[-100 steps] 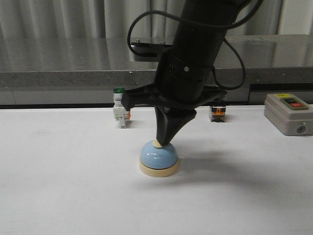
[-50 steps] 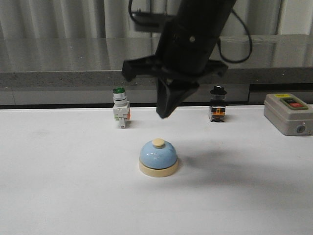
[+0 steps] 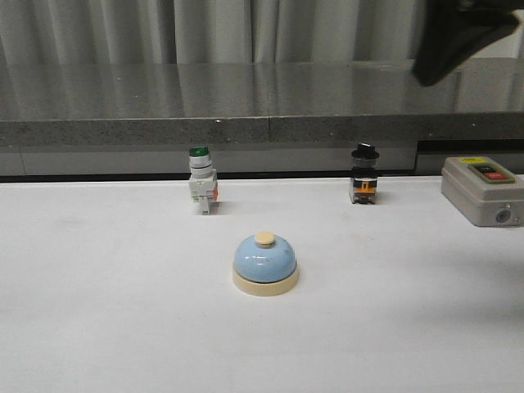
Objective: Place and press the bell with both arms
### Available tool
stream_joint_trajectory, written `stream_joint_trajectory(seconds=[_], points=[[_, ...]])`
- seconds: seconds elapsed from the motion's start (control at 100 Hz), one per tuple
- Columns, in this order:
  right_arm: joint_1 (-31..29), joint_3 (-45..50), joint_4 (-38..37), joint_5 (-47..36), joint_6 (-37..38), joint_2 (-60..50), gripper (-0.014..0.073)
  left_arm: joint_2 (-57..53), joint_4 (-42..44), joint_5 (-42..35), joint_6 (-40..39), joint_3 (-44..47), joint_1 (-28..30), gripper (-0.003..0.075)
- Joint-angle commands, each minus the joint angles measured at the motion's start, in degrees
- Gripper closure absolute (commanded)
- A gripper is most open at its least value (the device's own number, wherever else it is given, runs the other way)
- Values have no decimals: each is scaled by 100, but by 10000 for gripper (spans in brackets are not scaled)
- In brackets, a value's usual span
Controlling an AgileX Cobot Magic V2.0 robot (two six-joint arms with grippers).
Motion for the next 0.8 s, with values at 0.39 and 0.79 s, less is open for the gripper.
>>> stream_joint_trajectory(seconds=[0.39,0.79], points=[[-1269,2039,-30,-734,-60,-3458,653,-175,-52,-444,-39,237,5,740],[-1269,2686,-30,-789,-60,-5401,653,-175,-52,-444,-39,237,5,740]])
